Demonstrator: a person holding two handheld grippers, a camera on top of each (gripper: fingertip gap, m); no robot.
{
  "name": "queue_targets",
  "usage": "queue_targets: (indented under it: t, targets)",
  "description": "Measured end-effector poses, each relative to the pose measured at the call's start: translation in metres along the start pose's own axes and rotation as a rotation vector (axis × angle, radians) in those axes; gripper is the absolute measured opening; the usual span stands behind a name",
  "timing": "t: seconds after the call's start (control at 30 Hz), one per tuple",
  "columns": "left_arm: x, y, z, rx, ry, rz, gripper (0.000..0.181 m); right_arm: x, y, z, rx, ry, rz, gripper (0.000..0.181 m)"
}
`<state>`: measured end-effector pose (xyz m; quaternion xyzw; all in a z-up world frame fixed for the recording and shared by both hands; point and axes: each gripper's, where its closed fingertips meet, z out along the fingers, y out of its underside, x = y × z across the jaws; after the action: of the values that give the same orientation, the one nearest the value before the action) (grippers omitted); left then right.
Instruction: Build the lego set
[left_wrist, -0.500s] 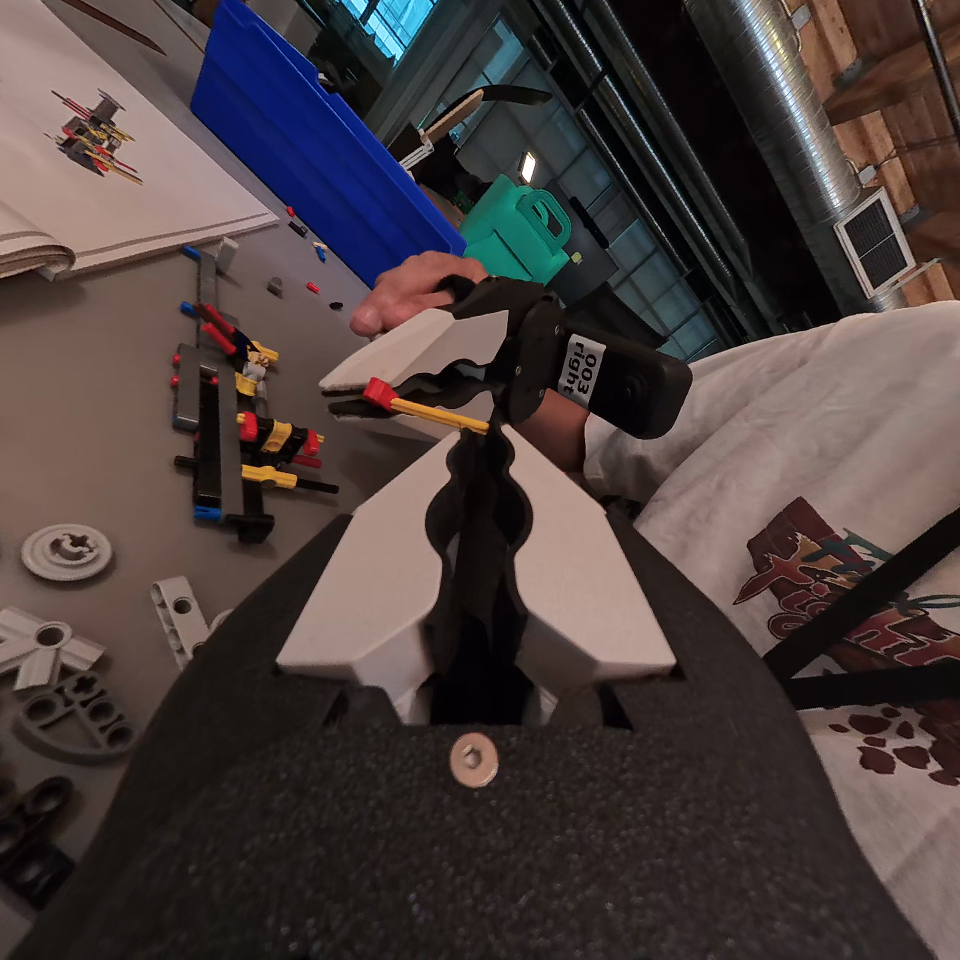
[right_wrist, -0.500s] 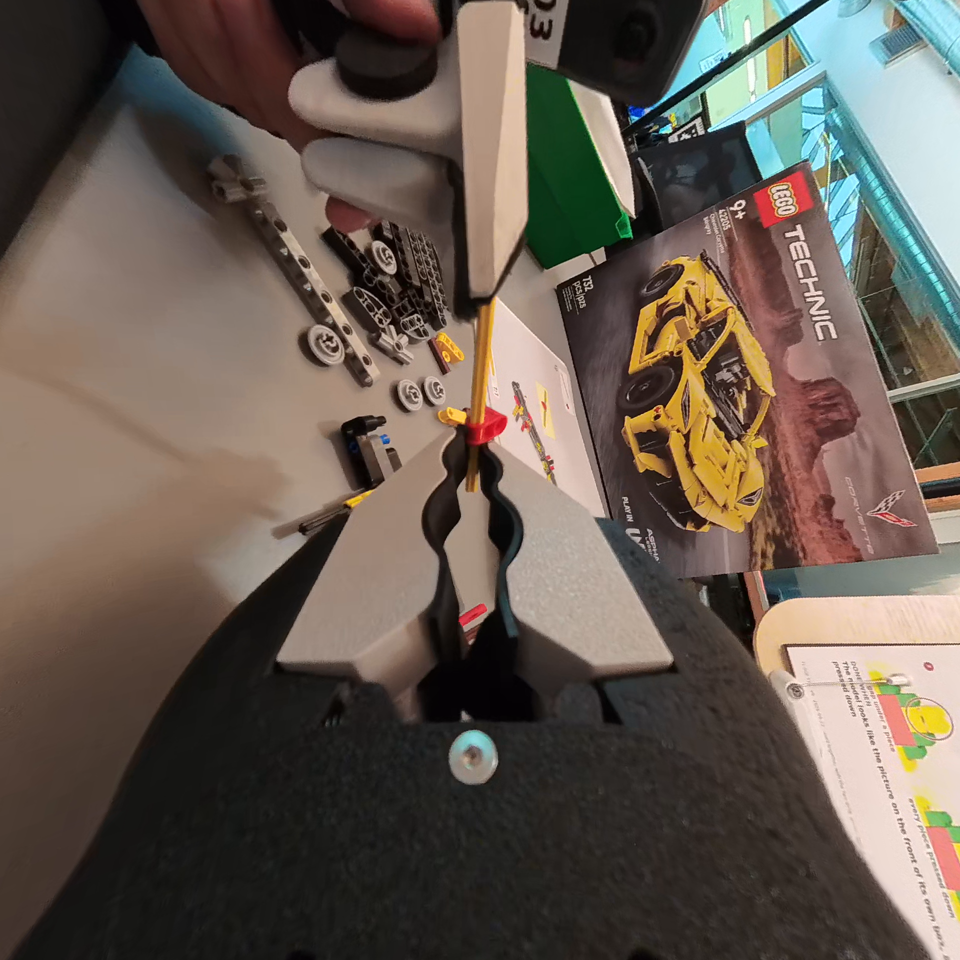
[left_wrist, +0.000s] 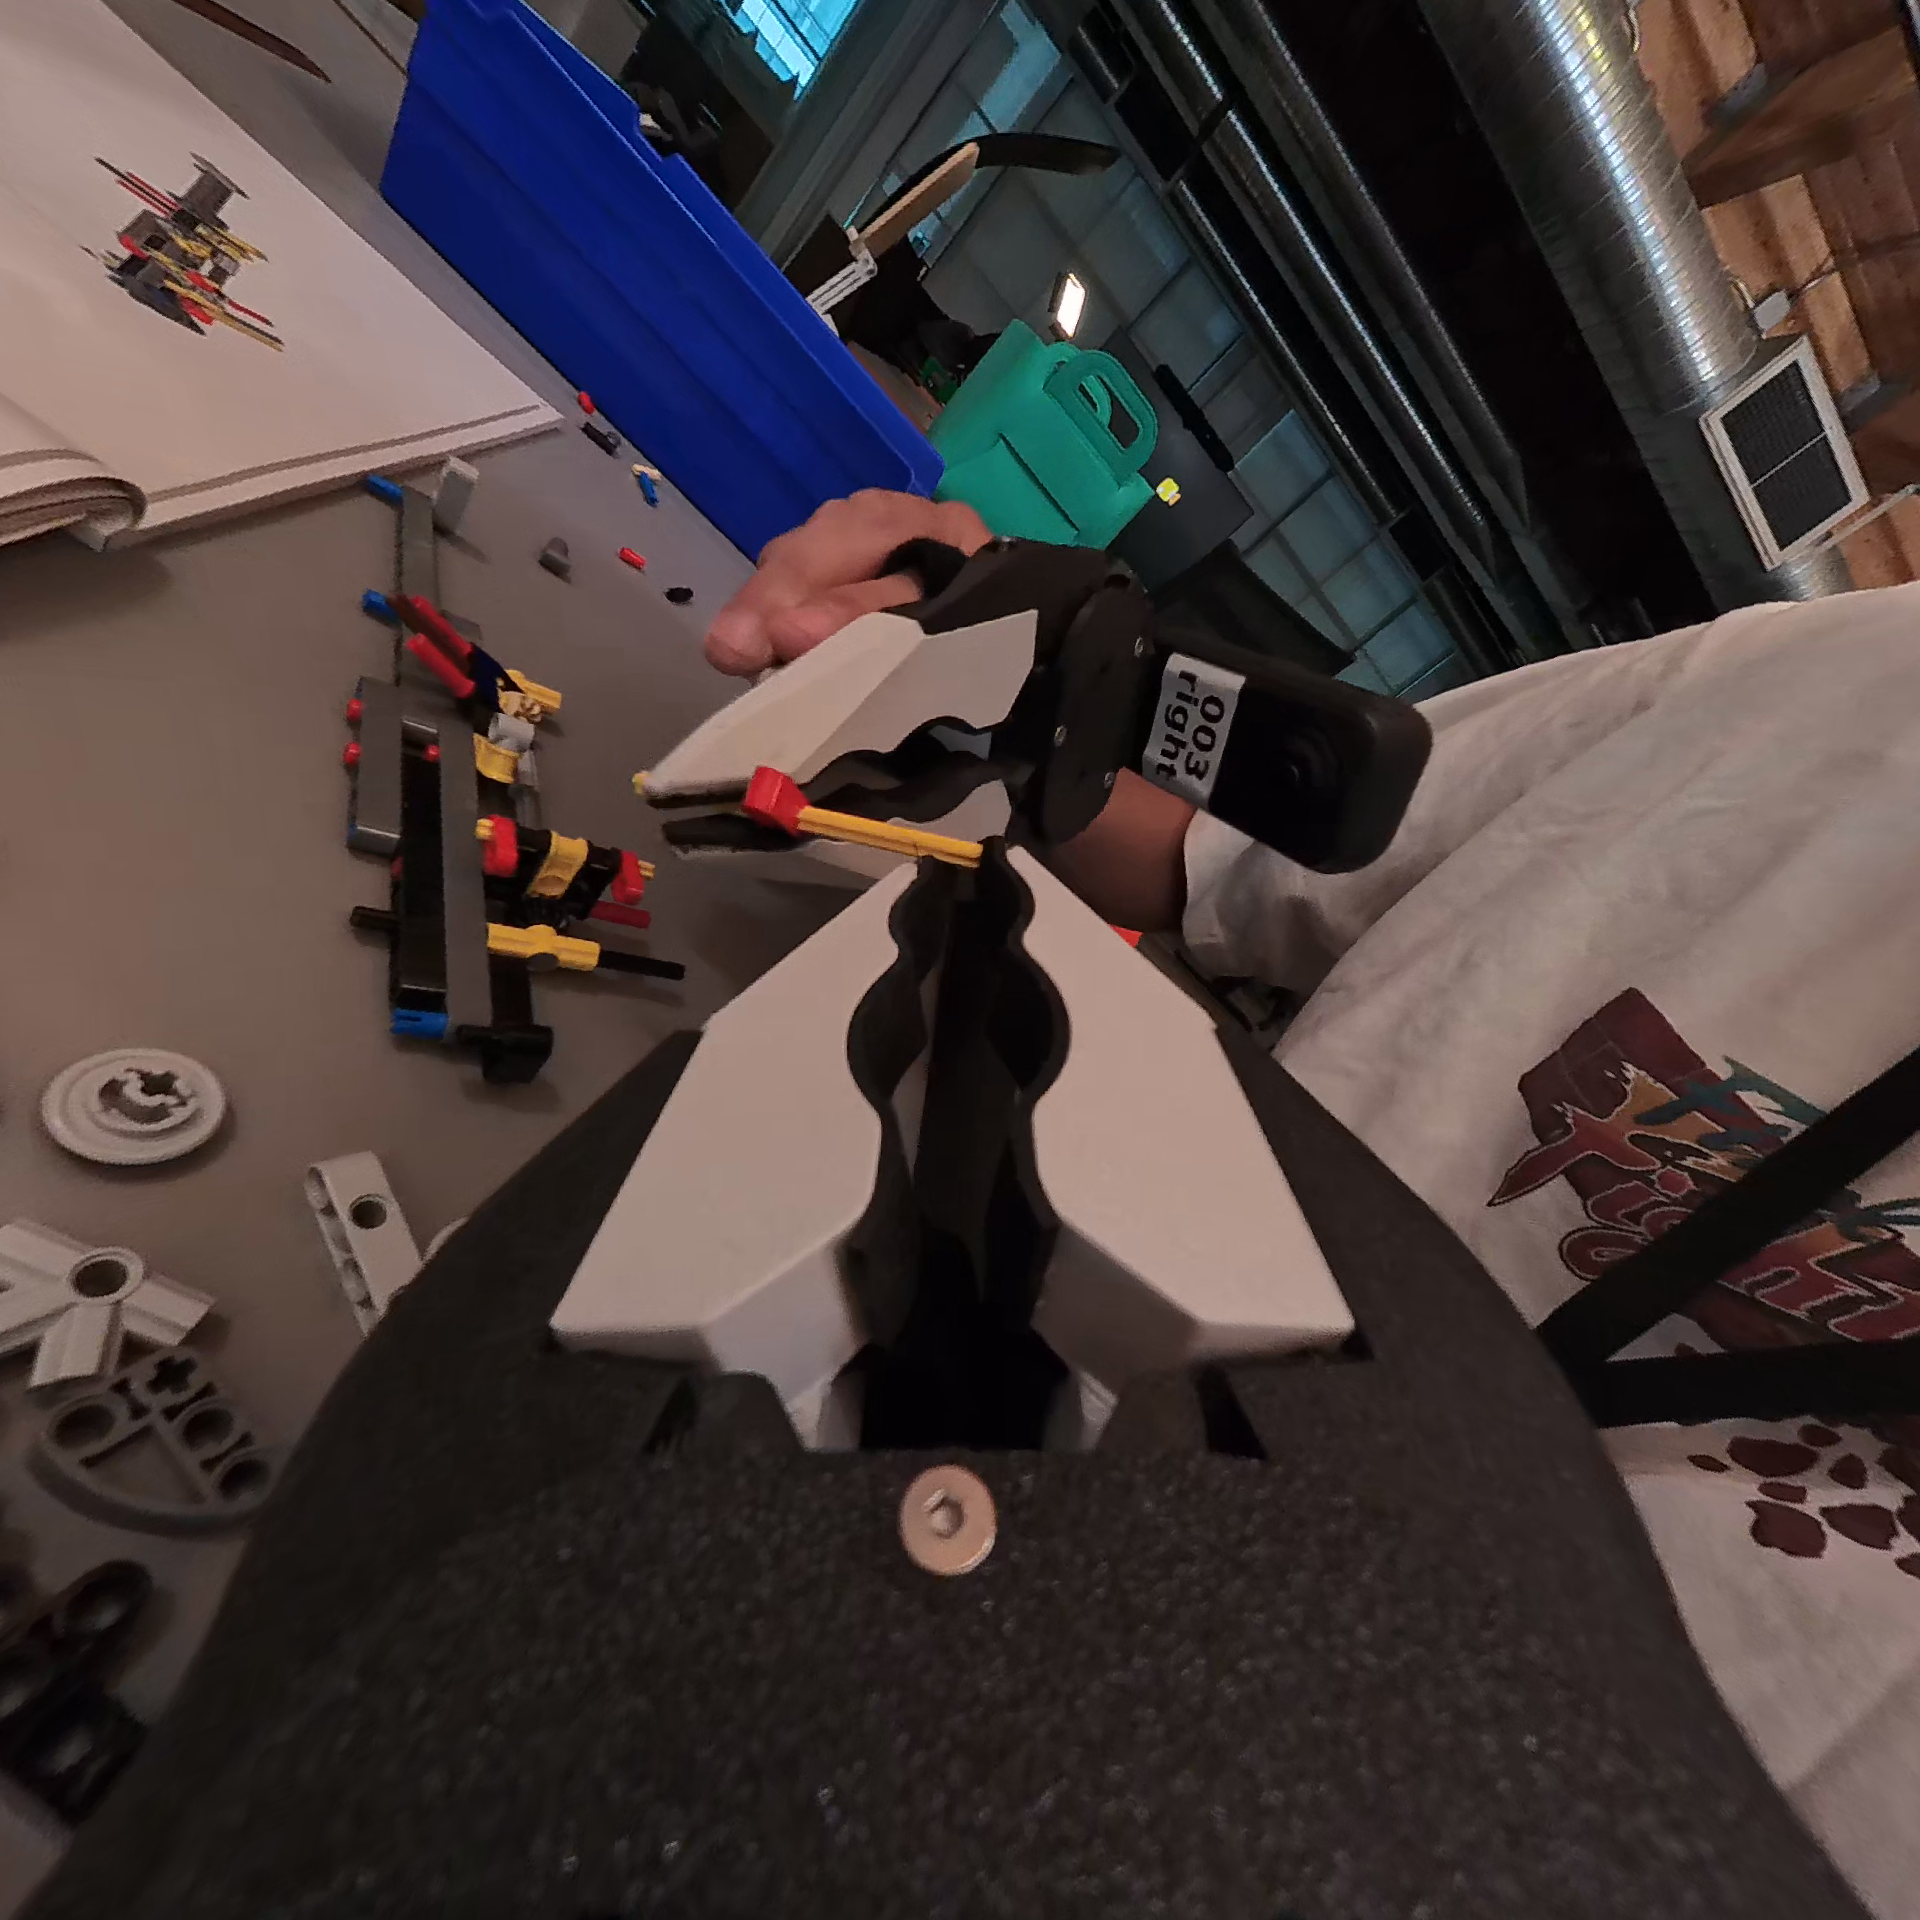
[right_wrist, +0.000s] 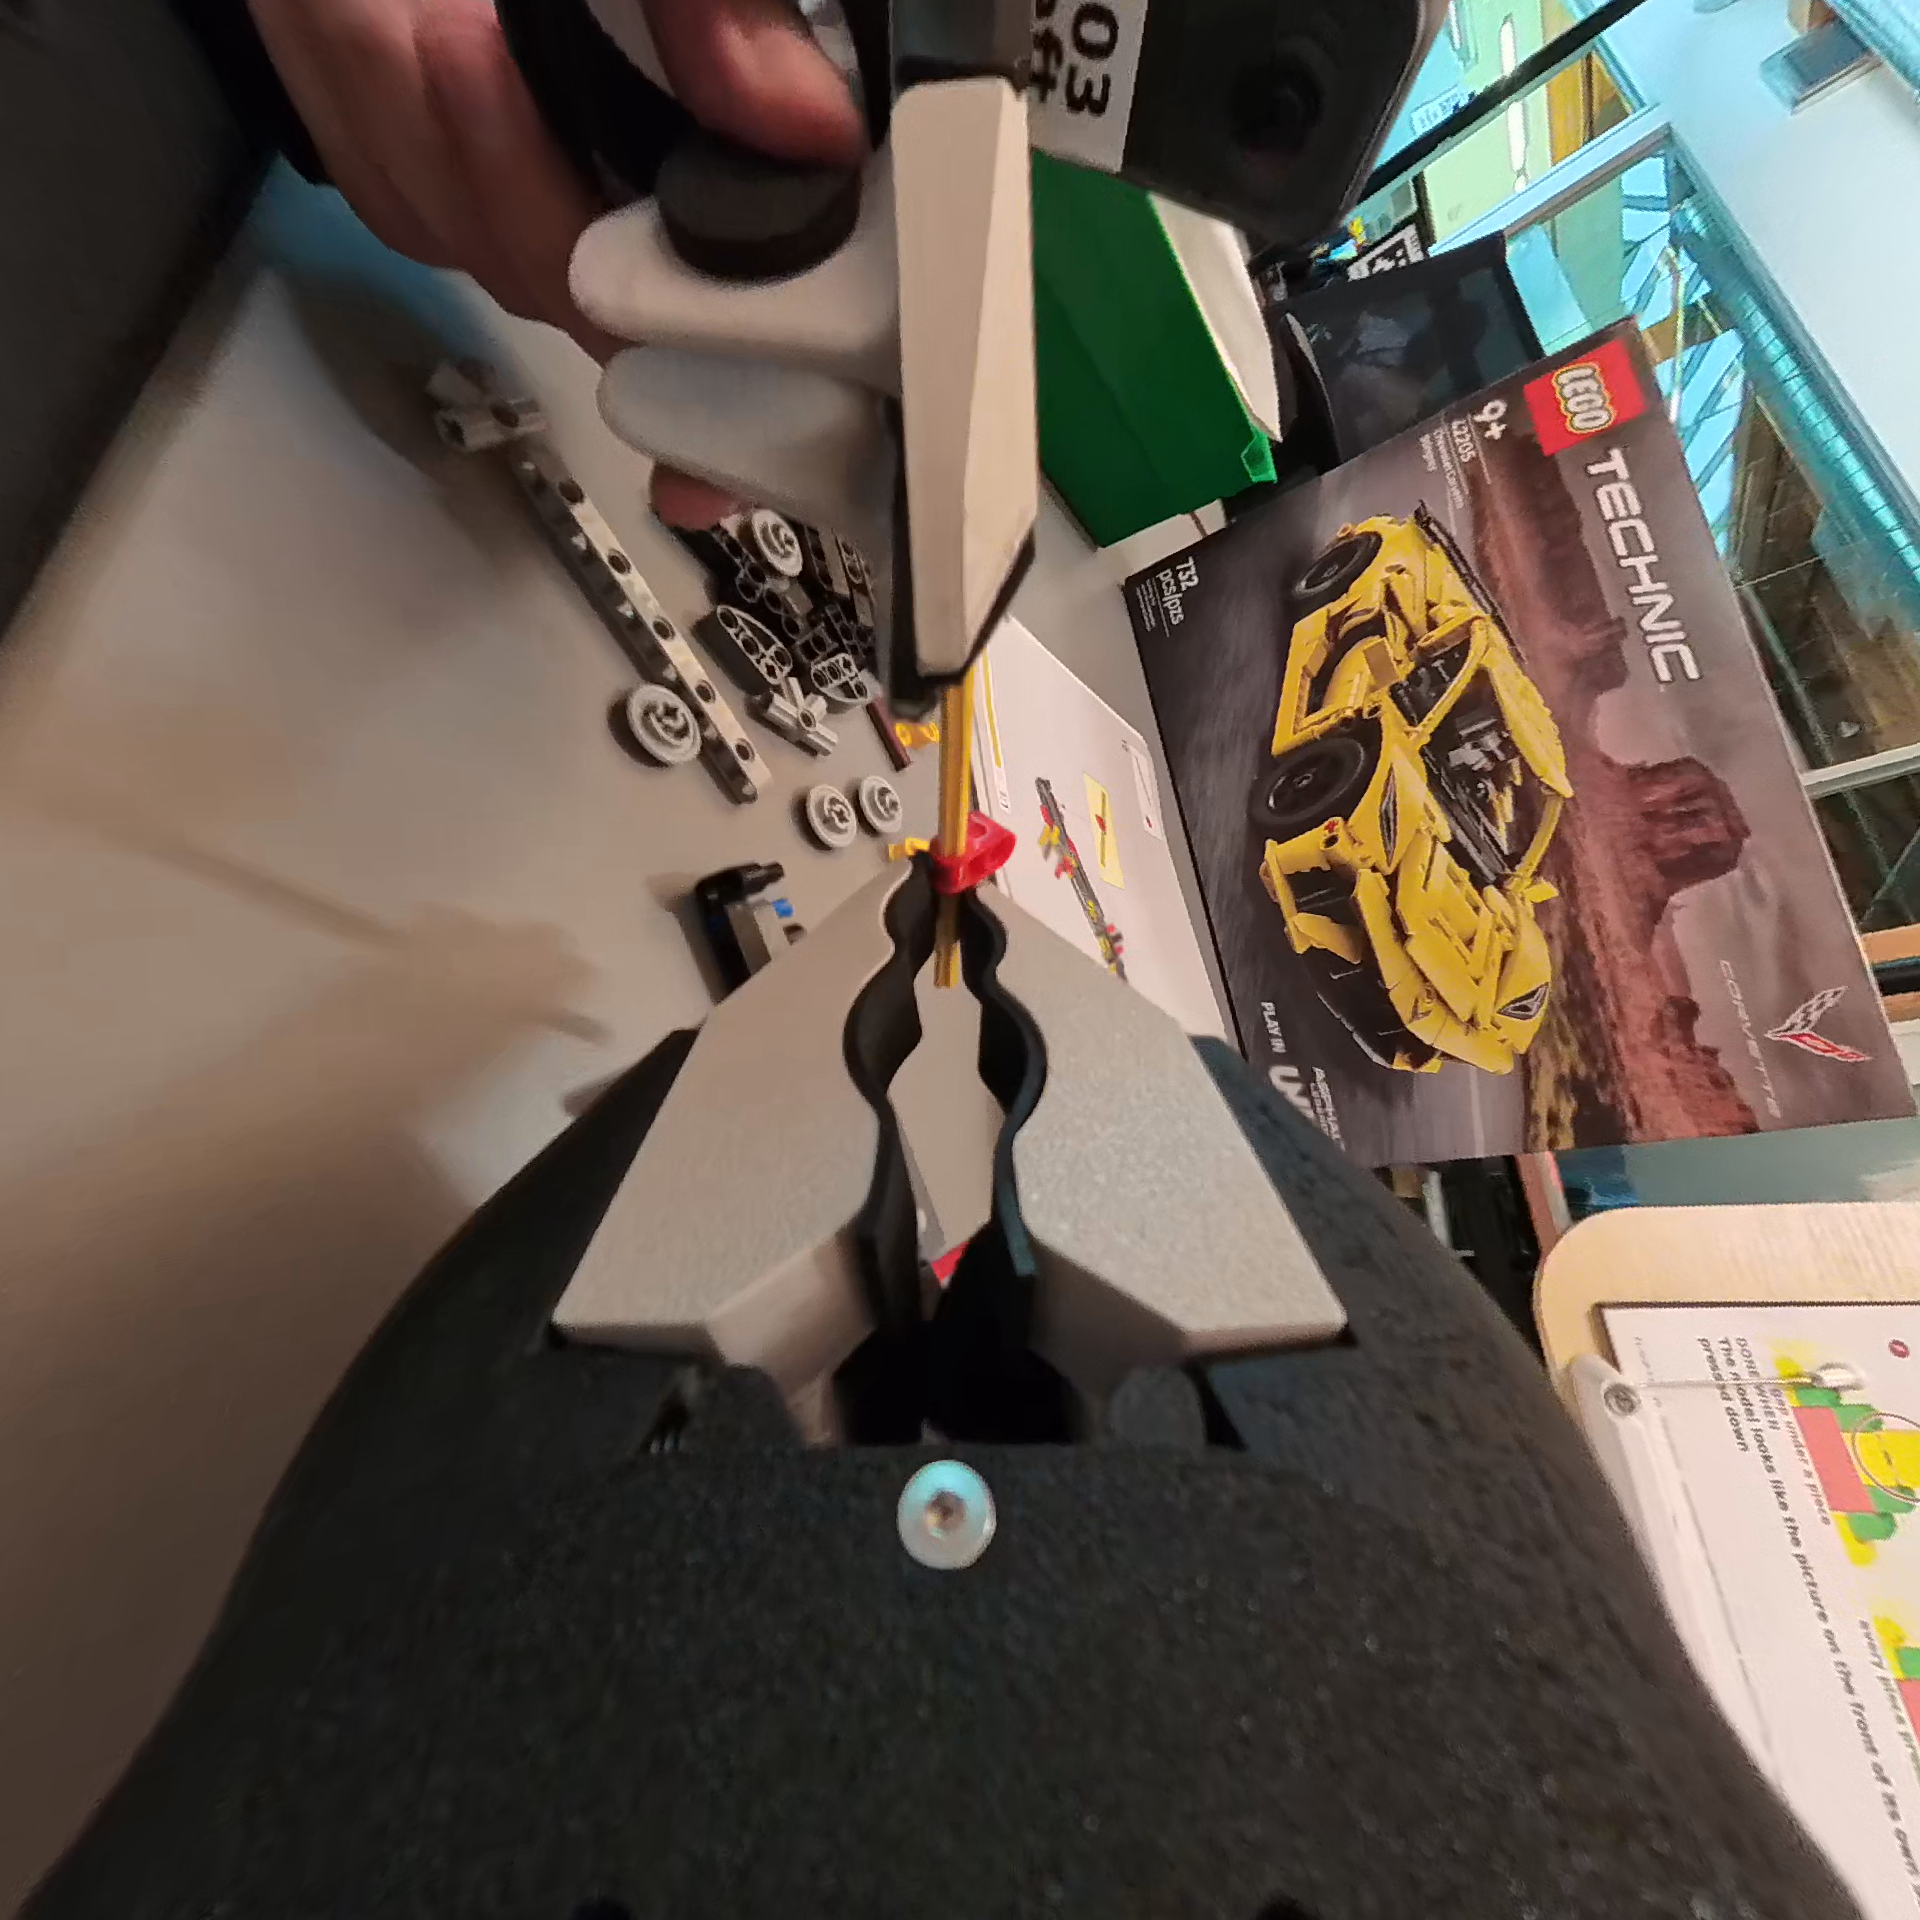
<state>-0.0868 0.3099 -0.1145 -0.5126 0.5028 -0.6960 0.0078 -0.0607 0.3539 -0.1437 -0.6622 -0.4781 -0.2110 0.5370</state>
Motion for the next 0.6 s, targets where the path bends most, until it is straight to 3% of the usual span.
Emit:
queue_targets:
  t: [0.07, 0.23, 0.5, 0.53, 0.6]
  targets:
    - [-0.005, -0.001, 0.0, 0.004, -0.03, -0.002, 0.003, 0.0, -0.01, 0.0, 0.033, 0.003, 0.008, 0.002]
    - [-0.013, -0.004, -0.003, 0.024, -0.091, 0.01, 0.001, 0.003, -0.002, 0.0, 0.025, 0.017, 0.001, 0.002]
    - [-0.025, -0.009, -0.012, 0.039, -0.188, 0.068, 0.004, 0.0, 0.018, 0.006, -0.132, 0.008, -0.064, 0.002]
    - [-0.029, -0.009, -0.013, 0.035, -0.222, 0.092, 0.006, 0.001, 0.021, 0.007, -0.16, 0.017, -0.086, 0.002]
    - [-0.036, -0.009, -0.013, 0.025, -0.306, 0.158, 0.03, 0.002, 0.028, 0.007, -0.224, 0.028, -0.131, 0.002]
